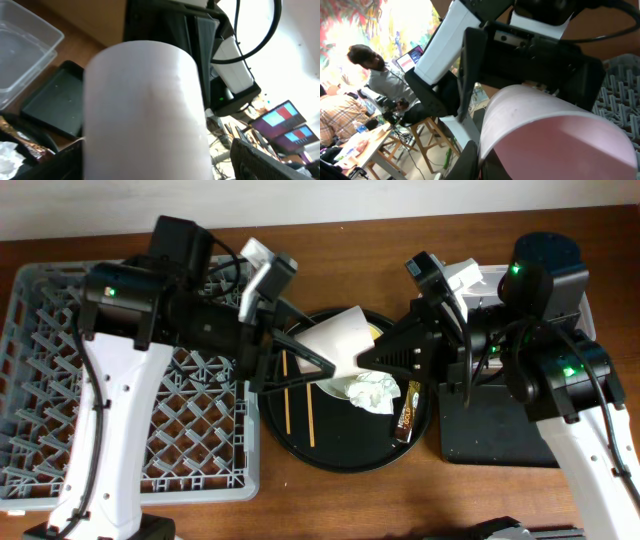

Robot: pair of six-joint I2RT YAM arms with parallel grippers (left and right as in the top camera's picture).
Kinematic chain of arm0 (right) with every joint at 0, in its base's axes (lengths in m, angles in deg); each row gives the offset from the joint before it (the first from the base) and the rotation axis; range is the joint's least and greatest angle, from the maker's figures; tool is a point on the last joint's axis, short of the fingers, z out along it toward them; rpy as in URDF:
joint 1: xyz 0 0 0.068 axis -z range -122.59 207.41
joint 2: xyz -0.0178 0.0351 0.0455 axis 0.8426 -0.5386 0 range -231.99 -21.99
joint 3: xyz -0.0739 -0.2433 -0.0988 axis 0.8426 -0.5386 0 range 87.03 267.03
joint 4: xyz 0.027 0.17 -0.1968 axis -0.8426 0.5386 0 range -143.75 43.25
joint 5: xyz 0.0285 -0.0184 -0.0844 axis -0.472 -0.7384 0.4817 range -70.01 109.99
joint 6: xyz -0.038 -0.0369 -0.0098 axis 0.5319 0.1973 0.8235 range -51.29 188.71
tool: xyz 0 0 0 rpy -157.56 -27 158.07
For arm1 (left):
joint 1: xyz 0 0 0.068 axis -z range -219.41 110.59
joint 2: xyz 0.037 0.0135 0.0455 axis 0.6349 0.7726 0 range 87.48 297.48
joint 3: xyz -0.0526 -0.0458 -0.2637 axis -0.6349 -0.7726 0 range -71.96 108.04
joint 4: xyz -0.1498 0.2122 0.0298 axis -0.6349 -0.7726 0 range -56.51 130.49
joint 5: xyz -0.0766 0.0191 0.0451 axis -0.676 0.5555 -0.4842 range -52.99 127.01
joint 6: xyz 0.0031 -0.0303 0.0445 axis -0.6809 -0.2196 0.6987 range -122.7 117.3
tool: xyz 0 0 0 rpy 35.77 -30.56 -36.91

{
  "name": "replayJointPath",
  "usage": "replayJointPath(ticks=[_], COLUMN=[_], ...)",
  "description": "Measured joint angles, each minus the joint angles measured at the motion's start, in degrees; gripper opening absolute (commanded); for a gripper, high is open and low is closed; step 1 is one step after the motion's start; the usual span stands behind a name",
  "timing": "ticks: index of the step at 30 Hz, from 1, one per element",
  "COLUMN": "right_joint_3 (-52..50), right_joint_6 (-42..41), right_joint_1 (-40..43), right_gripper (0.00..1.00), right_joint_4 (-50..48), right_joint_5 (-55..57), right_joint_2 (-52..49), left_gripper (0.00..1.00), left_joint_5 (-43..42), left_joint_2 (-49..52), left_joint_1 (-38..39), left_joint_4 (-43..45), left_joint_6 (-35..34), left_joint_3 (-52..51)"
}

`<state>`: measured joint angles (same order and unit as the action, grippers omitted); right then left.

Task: Sort waste into correct bins and load items into the dishwasher rack
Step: 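Hand the pink cup from the right gripper to the left gripper, then place the pink cup in the rack with the left gripper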

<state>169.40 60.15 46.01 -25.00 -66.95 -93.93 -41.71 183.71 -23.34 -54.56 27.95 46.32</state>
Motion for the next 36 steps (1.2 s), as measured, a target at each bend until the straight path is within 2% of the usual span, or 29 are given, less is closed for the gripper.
replayJointPath(ticks=[4, 6, 7, 8, 9, 10, 11, 12, 13, 16, 19, 22, 24, 26, 29, 36], right_joint_3=[0.0, 0.0, 0.0, 0.0, 0.0, 0.0, 0.0, 0.0, 0.0, 0.0, 0.1, -0.1, -0.5, -2.5, -6.1, -7.1], right_joint_6=[0.0, 0.0, 0.0, 0.0, 0.0, 0.1, 0.3, 0.0, 0.2, 0.3, 0.3, 2.3, 2.8, 3.1, 3.2, 3.3], right_joint_1=[0.0, 0.0, 0.0, 0.0, 0.0, 0.0, 0.0, 0.1, 0.7, 5.8, 10.3, 10.2, 9.2, 6.3, 3.2, 2.7], right_gripper=[0.04, 0.04, 0.18, 0.37, 0.39, 0.47, 0.54, 0.66, 0.99, 0.99, 0.99, 0.99, 0.99, 0.99, 0.99, 0.99], right_joint_4=[-0.5, -0.5, -0.5, -0.4, -0.5, -0.4, -0.5, -0.6, -0.6, 0.3, 8.9, 27.7, 34.4, 39.0, 40.2, 40.0], right_joint_5=[-0.2, -0.2, 0.1, 0.3, 0.7, 1.0, 1.3, 1.6, 1.8, 2.0, 4.4, 20.0, 32.9, 46.4, 55.6, 60.1], right_joint_2=[0.2, 0.3, 0.3, 0.3, 0.3, 0.3, 0.3, 0.3, 0.3, 0.3, 0.4, 0.4, 0.4, 0.4, 0.4, 0.3], left_gripper=[0.7, 0.6, 0.55, 0.52, 0.46, 0.44, 0.44, 0.44, 0.44, 0.45, 0.45, 0.45, 0.45, 0.45, 0.45, 0.45], left_joint_5=[0.7, 1.1, 1.2, 1.2, 1.4, 1.6, 1.9, 2.8, 4.8, 12.4, 29.9, 50.0, 60.5, 66.1, 71.8, 74.3], left_joint_2=[0.0, 0.0, 0.0, 0.0, 0.0, 0.0, 0.0, 0.0, 0.0, 0.0, 0.0, 0.0, 0.0, 0.0, -0.2, -0.1], left_joint_1=[0.9, 0.9, 0.9, 0.8, 0.8, 0.9, 0.9, 0.8, 0.6, -3.1, -10.3, -13.1, -13.5, -13.5, -13.5, -13.5], left_joint_4=[0.0, -0.1, -0.2, -0.2, -0.2, -0.2, -0.3, -0.3, -0.4, -0.6, -0.6, -1.2, -1.6, -1.6, 2.4, 15.8], left_joint_6=[0.2, 0.2, 0.3, 0.2, 0.2, 0.2, 0.2, 0.2, -0.3, -4.2, -13.4, -23.9, -29.4, -32.9, -36.6, -38.3], left_joint_3=[0.0, 0.0, 0.0, 0.0, 0.0, 0.0, 0.0, 0.0, 0.0, 0.0, 0.0, -0.1, -0.3, -1.8, -8.3, -26.9])
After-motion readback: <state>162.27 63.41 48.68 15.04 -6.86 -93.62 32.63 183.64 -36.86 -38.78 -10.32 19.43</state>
